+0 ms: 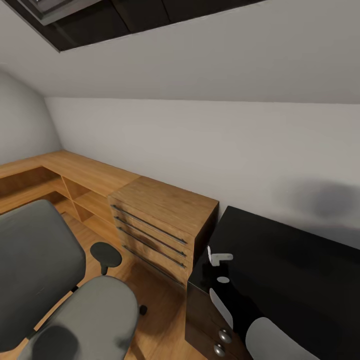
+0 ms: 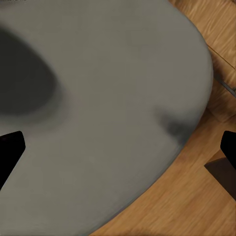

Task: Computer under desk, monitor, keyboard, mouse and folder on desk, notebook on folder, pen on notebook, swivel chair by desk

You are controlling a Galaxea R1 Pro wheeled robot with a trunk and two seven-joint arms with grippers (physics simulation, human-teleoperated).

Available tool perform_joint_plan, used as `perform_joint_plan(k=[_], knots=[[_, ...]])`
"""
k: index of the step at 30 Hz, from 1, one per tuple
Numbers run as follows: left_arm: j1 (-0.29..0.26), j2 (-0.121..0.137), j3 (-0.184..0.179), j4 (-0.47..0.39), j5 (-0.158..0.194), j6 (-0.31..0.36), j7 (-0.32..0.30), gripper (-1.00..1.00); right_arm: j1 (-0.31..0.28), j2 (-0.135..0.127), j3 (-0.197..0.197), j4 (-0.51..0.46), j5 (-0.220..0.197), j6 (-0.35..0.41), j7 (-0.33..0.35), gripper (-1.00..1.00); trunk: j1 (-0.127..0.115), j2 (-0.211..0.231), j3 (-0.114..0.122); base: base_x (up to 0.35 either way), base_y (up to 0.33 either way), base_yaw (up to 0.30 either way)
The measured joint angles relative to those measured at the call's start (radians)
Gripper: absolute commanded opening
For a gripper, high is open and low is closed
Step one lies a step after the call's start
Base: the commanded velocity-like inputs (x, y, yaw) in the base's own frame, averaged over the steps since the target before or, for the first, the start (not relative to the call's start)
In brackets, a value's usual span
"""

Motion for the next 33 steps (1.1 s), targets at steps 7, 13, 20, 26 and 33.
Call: perform_joint_plan(k=[7, 13, 20, 26, 33], knots=[[0.000, 0.000, 0.000, 0.000, 0.000, 0.000, 0.000, 1.00, 0.000, 0.000, 0.000, -0.004, 0.002, 0.009, -0.001, -1.00, 0.000, 0.000, 0.000, 0.000, 0.000, 0.000], [0.000, 0.000, 0.000, 0.000, 0.000, 0.000, 0.000, 1.00, 0.000, 0.000, 0.000, -0.005, 0.001, 0.010, -0.001, -1.00, 0.000, 0.000, 0.000, 0.000, 0.000, 0.000], [0.000, 0.000, 0.000, 0.000, 0.000, 0.000, 0.000, 1.00, 0.000, 0.000, 0.000, -0.007, 0.002, 0.017, -0.002, -1.00, 0.000, 0.000, 0.000, 0.000, 0.000, 0.000], [0.000, 0.000, 0.000, 0.002, -0.001, 0.000, 0.000, 1.00, 0.000, 0.000, 0.000, -0.004, 0.003, 0.017, -0.003, -1.00, -0.004, 0.007, 0.003, 0.000, 0.000, 0.000], [0.000, 0.000, 0.000, 0.004, -0.001, -0.001, 0.000, 1.00, 0.002, -0.001, -0.002, 0.000, -0.008, 0.022, -0.004, -1.00, -0.031, 0.056, 0.025, 0.000, 0.000, 0.000]])
